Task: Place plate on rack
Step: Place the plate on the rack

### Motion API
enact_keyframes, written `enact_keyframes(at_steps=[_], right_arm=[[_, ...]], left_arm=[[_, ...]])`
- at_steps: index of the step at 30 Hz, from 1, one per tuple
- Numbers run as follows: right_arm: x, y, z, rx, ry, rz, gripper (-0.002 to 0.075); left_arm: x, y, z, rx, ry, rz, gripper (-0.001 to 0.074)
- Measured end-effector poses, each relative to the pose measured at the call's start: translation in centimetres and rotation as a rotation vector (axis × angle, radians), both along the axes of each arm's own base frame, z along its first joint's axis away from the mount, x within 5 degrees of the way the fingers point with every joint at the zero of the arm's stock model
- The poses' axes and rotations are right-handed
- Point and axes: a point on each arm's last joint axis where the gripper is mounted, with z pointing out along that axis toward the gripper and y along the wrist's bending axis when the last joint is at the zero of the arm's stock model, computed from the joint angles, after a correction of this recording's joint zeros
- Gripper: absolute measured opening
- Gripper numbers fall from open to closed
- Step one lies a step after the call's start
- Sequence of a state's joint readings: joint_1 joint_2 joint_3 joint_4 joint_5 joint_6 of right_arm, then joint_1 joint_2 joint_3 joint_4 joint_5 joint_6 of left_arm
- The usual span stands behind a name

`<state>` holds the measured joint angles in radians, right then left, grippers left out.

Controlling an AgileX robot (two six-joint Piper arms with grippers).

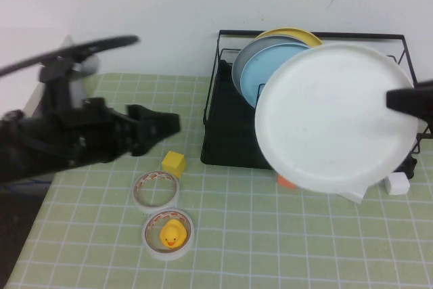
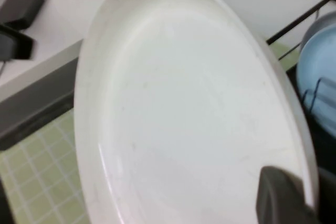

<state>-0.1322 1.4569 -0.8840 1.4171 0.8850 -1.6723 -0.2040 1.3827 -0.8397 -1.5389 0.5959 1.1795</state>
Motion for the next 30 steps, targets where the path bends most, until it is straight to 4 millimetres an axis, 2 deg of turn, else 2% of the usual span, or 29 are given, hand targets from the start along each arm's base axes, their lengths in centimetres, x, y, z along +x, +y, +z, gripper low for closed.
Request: enact_keyframes(at_steps=[3,6,9,15,20,24,30], right_arm=[[1.6,-0.2,0.6,-0.031,-0.058,0.013,0.0082],[3.6,-0.5,1.5,-0.066,-0.131,0.030,0.0082],[6.0,-0.5,1.9,-0.113,-0.213,0.056,0.0082],[10.7,0.5,2.8,-0.194,-0.462,0.120,0.0082],[13.8,2.6,1.8,-0.300,-0.674,0.190,0.0082],[16.6,4.0,0.1,-0.341,-0.702,0.146,0.0082],[20.4,4.3,-3.7,-0.369,-0.674,0.114,0.0082]], left_arm=[[-0.4,1.6,0.8,0.006,0.003,0.020,0.0244],[-0.9,3.2,0.9,0.048,0.035,0.045,0.0097],[-1.5,4.6,0.6,0.081,0.089,0.094,0.0029],[-4.2,7.0,-0.6,0.069,0.145,0.204,0.0004],[-7.0,7.7,-1.4,0.033,0.174,0.252,0.0001],[-8.8,7.4,-2.5,0.020,0.208,0.233,0.0000],[-10.1,7.0,-3.7,0.003,0.257,0.196,0.0000]])
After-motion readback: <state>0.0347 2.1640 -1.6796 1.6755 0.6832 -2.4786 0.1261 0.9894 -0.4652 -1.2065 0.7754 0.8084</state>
